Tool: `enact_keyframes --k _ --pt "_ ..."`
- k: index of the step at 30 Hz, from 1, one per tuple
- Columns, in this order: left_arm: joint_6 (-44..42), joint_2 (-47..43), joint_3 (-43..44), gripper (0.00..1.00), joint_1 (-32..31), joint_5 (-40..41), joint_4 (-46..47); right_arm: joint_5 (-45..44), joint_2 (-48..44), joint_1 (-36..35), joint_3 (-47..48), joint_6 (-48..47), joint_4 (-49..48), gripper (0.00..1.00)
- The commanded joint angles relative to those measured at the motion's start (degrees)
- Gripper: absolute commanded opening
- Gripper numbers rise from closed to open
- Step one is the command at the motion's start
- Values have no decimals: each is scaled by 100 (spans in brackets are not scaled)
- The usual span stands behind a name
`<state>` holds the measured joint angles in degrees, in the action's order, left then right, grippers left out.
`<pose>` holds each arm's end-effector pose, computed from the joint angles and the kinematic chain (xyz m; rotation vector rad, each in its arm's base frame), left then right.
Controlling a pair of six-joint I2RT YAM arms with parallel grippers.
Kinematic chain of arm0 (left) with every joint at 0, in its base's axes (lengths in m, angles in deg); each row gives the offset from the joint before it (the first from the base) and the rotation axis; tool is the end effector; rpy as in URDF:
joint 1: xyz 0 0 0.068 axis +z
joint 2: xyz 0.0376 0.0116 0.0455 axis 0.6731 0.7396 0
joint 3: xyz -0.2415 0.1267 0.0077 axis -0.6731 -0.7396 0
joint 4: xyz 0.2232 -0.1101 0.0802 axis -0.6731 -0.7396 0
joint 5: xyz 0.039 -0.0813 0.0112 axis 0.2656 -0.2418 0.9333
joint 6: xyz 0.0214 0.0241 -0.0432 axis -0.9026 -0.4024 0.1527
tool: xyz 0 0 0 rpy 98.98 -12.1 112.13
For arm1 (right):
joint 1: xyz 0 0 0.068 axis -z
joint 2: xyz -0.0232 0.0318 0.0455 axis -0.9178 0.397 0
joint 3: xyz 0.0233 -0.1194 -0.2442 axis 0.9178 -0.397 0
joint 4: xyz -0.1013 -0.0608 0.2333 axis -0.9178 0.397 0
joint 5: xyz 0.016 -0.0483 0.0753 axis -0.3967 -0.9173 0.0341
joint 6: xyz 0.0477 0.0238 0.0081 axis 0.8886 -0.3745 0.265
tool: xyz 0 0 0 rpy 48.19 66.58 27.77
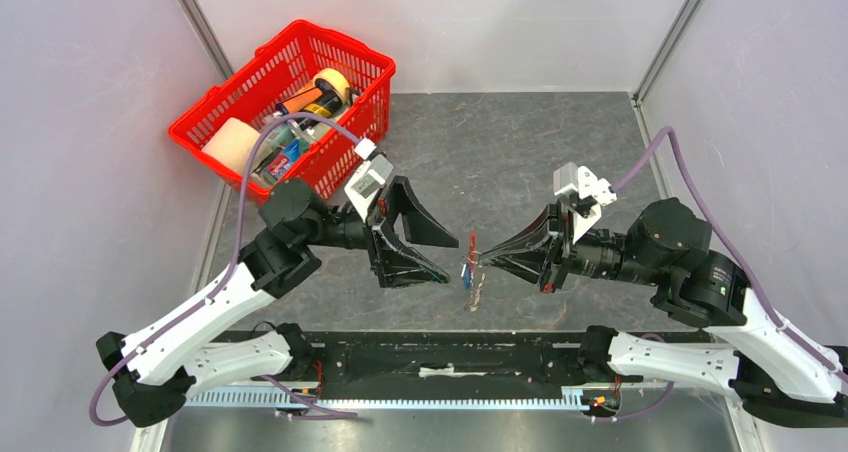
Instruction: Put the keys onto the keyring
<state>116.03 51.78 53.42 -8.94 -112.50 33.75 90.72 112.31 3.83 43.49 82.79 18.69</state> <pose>0.1012 -0.1681 0.4369 1.0368 1.2916 -1.7148 0.0474 0.1141 0.4739 -0.9327 1.4277 1.2320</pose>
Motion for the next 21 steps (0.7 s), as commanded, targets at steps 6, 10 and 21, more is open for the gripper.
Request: enact_keyframes --k 6,10,21 --pt "137 -119 36 76 0 143 656 39 -198 -21 -425 772 -1528 0" --pt "105 -319 -36 75 0 348 892 43 -190 -24 -507 957 -1780 0" --pt "325 -294 -103 69 1 459 1435 -62 -64 -27 -682 1205 -2461 0"
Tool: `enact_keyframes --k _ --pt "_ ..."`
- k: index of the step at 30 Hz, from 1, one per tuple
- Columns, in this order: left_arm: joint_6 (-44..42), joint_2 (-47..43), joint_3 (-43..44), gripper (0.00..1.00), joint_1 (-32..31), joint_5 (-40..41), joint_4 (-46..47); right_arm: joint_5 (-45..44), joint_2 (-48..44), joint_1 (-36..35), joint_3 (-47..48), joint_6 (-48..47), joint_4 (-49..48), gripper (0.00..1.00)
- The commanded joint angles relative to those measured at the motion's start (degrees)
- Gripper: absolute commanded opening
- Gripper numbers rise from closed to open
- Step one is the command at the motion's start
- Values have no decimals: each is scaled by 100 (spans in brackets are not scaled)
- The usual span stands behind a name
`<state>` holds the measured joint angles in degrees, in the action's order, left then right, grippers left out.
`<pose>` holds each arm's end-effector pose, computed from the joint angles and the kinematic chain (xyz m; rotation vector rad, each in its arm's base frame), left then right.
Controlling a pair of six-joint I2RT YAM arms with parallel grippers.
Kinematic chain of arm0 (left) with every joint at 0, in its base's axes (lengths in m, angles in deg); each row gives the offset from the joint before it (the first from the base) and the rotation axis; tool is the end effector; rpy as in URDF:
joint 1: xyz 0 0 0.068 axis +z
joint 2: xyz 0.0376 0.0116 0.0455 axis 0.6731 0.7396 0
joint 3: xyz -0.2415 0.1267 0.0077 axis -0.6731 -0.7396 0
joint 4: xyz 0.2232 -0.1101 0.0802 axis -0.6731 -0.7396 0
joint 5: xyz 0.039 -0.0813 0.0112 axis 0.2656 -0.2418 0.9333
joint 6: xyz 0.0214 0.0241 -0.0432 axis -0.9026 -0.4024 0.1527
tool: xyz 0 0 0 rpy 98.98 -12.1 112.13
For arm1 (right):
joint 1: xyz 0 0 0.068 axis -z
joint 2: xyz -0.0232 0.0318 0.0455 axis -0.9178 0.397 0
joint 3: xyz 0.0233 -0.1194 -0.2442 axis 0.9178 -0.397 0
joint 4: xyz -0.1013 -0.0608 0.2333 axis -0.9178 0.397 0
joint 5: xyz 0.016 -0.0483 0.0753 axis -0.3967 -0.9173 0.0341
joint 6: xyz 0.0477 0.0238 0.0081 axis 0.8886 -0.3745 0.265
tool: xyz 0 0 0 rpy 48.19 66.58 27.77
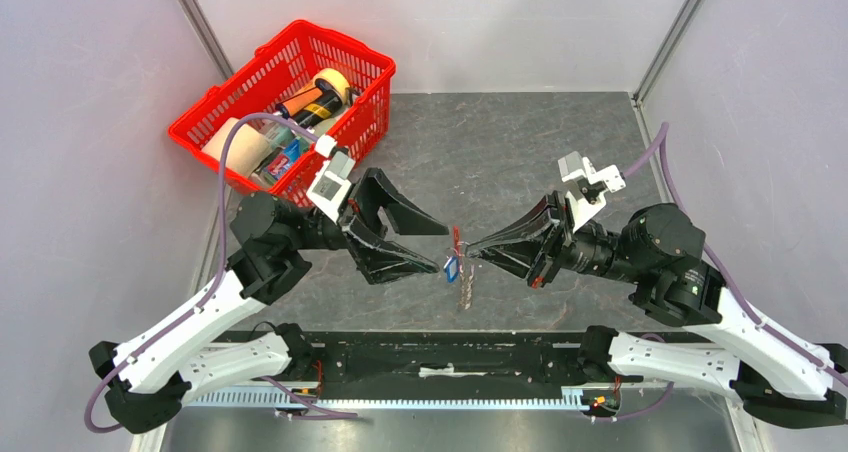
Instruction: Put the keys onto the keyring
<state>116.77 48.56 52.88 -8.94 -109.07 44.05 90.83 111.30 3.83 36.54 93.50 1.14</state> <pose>0.0882 -0.1497 0.4601 0.9665 1.0561 -1.6773 0.0525 0.1242 0.4725 -0.7556 1.3261 1.4280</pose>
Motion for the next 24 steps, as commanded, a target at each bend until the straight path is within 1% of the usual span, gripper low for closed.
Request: enact_keyframes --k 1,9,14,20,24 --pt "278 48 -44 66 -4 116 423 -86 61 -31 20 135 -722 0" --pt "300 73 -53 58 3 169 437 -105 187 -25 79 82 -836 0" --pt "288 81 -44 42 0 142 386 -165 154 -29 2 72 -963 0" --pt "230 95 -53 36 0 151 269 -171 177 -25 11 36 -950 0" --pt "239 113 -44 35 0 178 266 -127 203 -23 13 31 -942 0"
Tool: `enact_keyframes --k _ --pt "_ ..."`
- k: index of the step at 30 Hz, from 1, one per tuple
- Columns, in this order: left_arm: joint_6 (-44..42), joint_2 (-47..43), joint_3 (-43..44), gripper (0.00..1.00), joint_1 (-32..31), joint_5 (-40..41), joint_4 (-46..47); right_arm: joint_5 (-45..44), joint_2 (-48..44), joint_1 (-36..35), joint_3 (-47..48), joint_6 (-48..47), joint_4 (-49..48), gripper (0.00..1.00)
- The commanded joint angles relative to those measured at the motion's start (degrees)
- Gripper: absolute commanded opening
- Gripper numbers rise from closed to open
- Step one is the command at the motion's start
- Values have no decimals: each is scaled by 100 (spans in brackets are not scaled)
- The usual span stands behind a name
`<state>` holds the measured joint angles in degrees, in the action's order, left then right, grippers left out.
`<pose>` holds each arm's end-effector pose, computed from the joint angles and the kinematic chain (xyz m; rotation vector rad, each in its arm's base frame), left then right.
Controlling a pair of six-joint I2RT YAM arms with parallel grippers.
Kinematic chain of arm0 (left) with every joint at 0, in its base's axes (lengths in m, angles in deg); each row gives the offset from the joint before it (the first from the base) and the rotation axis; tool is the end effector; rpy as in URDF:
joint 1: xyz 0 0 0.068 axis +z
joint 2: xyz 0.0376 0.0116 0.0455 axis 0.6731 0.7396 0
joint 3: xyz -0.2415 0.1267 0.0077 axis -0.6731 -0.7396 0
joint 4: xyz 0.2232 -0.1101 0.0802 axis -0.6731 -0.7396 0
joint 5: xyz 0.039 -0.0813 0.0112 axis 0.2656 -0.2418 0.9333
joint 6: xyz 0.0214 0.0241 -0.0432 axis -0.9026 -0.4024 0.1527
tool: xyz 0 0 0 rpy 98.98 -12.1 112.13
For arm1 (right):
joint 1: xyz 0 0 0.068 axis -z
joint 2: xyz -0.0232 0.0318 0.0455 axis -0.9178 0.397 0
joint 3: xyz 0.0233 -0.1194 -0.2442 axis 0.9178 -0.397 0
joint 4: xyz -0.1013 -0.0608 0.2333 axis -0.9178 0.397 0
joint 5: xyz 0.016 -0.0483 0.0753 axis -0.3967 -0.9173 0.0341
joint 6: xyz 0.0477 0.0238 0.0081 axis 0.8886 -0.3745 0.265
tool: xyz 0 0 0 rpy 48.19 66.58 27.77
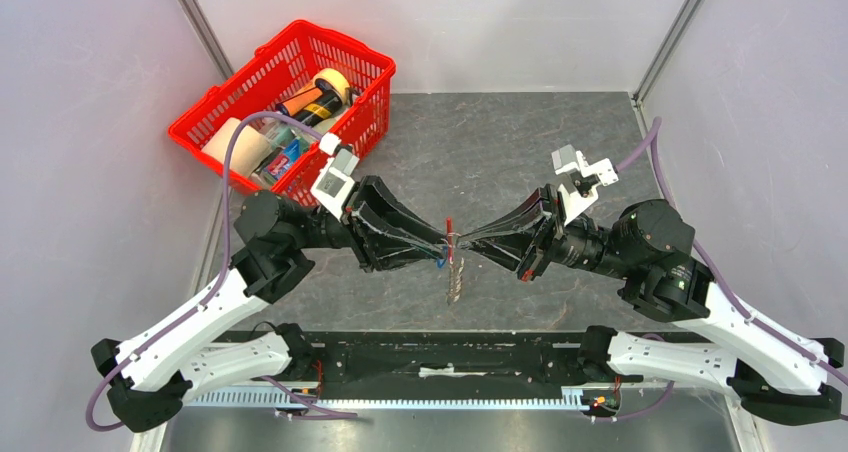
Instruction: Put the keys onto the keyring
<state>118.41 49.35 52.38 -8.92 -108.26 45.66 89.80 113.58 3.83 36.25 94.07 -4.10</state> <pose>0.0917 -0.1533 0.4578 0.9402 1.0716 -1.6944 0.0591 0.1356 0.4757 -0.7194 1.2867 1.4367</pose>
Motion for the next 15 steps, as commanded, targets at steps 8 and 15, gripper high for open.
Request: enact_keyframes --k 8,15 --pt "101 109 37 32 -2 141 107 15 -30 -26 31 -47 -418 0" --pt "101 128 59 26 -2 158 108 47 -43 -24 21 -81 -413 0"
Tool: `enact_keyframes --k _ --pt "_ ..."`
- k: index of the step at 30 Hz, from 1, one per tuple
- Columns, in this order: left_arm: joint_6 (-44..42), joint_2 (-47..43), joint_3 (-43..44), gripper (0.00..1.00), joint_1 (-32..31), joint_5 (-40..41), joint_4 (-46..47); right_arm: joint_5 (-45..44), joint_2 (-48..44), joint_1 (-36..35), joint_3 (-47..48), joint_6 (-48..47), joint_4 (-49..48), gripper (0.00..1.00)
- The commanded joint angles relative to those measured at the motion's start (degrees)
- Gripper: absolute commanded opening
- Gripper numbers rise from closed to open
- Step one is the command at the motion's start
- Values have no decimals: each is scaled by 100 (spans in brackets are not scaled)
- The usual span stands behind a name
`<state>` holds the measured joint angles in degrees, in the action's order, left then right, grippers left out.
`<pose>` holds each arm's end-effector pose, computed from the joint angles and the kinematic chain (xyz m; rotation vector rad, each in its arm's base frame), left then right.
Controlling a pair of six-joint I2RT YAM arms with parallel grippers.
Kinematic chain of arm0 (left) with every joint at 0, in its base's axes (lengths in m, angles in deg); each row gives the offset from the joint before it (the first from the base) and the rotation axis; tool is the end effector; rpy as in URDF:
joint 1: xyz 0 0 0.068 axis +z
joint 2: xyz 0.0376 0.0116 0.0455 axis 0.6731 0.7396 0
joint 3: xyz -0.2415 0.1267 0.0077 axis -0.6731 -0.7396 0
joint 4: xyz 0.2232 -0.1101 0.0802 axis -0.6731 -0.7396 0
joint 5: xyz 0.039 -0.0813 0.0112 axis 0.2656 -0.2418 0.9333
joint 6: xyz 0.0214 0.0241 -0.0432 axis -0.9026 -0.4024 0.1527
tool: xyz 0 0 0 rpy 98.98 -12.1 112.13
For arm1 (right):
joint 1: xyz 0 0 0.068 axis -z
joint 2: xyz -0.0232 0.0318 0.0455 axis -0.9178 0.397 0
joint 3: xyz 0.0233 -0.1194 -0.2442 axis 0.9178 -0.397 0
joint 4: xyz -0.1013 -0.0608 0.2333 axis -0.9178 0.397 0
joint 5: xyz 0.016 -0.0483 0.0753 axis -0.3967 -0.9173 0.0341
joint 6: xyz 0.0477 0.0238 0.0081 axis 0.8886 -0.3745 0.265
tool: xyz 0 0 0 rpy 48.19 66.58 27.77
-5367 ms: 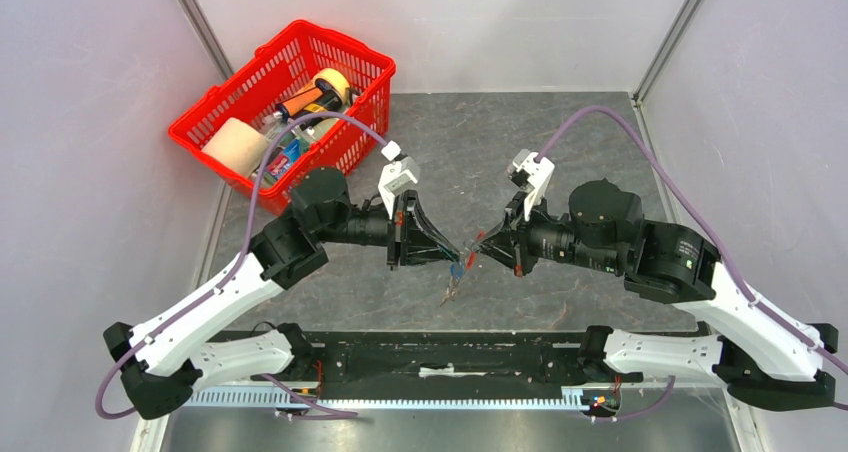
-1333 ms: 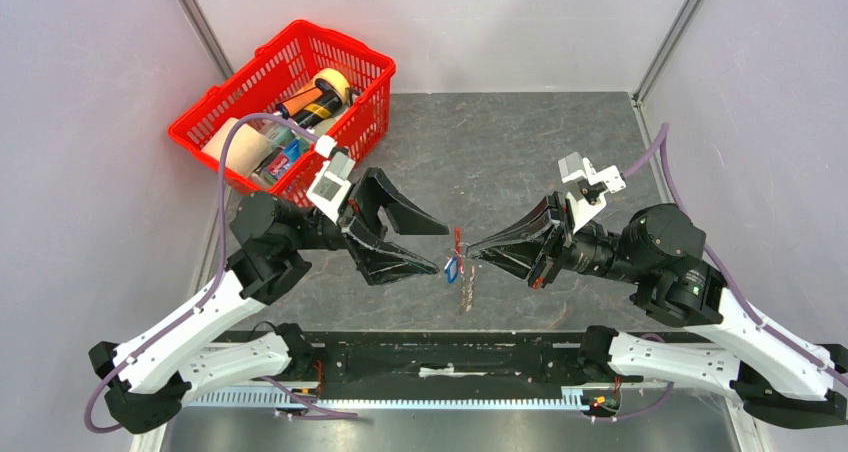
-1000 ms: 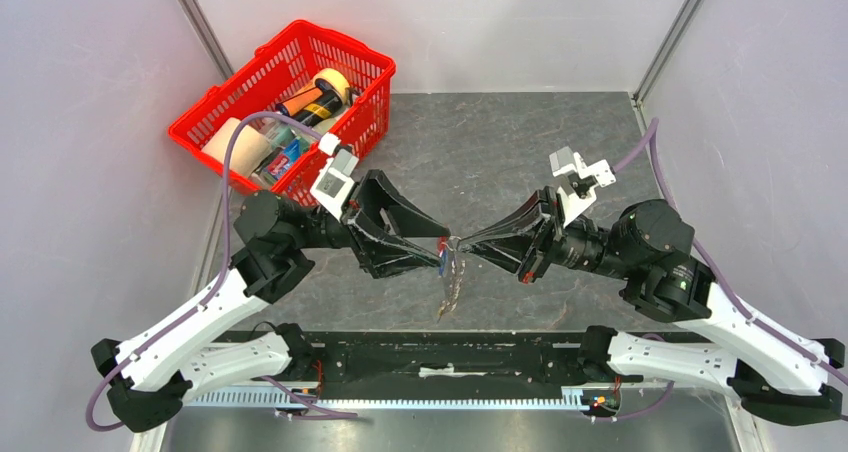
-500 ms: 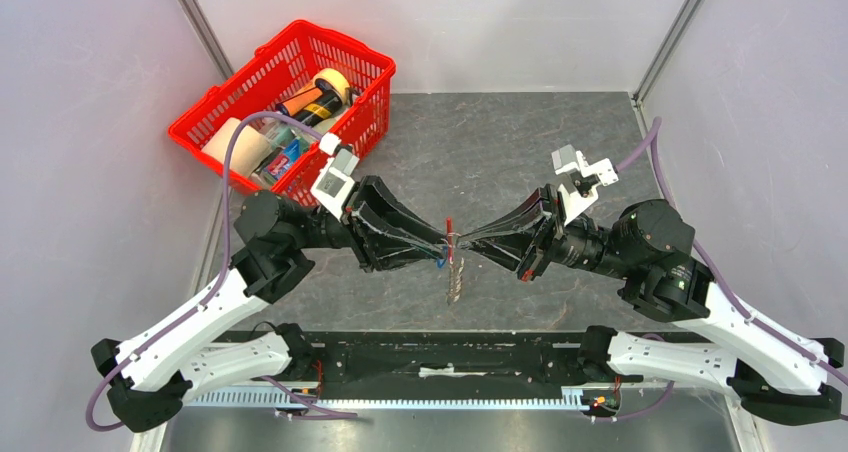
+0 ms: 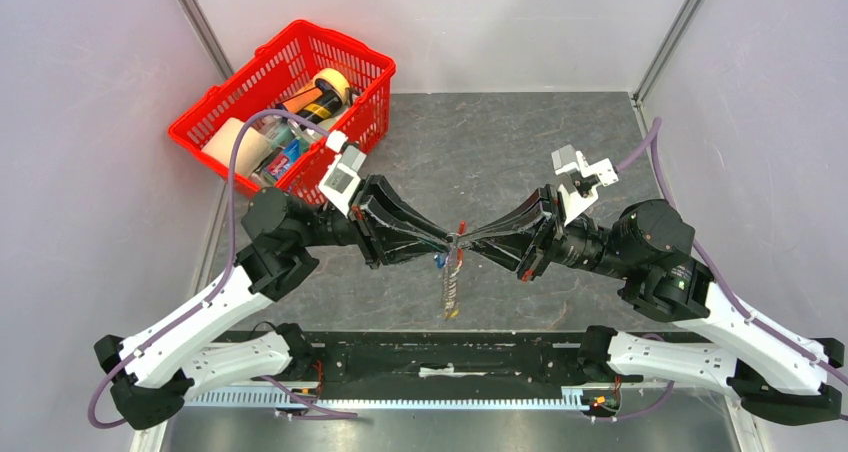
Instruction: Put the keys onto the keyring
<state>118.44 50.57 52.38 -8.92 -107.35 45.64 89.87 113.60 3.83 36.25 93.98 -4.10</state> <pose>0.0968 -0.1590 0.4545 0.9236 1.1004 -1.6905 0.0591 0.1357 0.4757 -0.7215 1.2859 1.4361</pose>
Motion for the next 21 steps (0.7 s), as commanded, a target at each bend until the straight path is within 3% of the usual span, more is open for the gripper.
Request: enact_keyframes --k 1,5,12,18,21 --pt "105 13 59 22 -2 75 98 48 -44 -25 21 -85 -411 0" --pt "112 22 76 2 -2 97 72 79 -35 -24 17 -106 -384 0" --pt "187 82 140 2 -2 50 25 128 -3 -27 79 -230 -40 0" --pt "110 73 256 2 -2 -71 -399 172 -138 -24 415 -487 829 37" --pt "6 59 296 2 -2 -143 -753 227 -215 -21 701 -621 1363 46"
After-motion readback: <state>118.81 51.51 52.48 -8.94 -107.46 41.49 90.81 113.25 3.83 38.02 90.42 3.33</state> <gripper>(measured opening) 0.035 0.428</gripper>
